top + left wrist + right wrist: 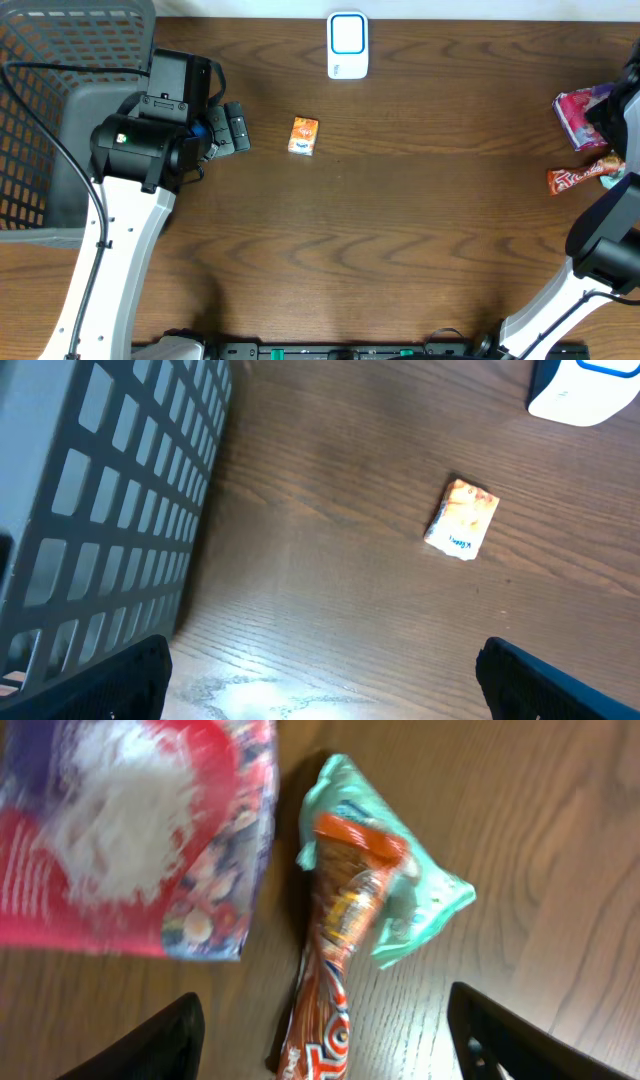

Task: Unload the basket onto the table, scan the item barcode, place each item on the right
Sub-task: 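Carry the orange bar to the right edge and release it, then reach the right gripper to the small orange pack and grasp it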

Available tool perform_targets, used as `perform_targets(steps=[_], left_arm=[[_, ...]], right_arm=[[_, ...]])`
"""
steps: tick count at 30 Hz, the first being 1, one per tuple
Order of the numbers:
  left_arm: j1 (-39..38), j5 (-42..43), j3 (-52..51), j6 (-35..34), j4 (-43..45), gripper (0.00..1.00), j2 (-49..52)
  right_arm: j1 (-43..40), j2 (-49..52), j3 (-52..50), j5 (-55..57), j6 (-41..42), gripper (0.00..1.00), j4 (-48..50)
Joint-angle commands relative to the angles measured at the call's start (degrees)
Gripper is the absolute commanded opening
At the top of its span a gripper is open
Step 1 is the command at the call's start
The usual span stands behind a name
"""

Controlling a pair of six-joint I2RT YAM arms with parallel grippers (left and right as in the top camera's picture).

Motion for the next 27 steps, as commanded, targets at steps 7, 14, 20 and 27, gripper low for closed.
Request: perform_targets(steps=[7,14,20,27], left_arm=[[0.1,-0.5,0.8,-0.3,-0.2,0.98,0.0],[0.1,-0.5,0.8,-0.3,-0.2,0.98,0.0],[0.1,-0.5,0.8,-0.3,-0.2,0.98,0.0],[0.1,-0.5,0.8,-0.3,-0.2,0.98,0.0]], right_arm=[[5.5,-8.7,2.7,-46.0,-20.2,0.76,-1.6],[18.8,-7.0,1.7,-59.8,-23.2,0.71,1.8],[33.3,-0.8,1.3,-55.1,-22.4,0.62,4.6],[45.6,9.9,1.3,-56.2,-8.9,0.68,14.0]])
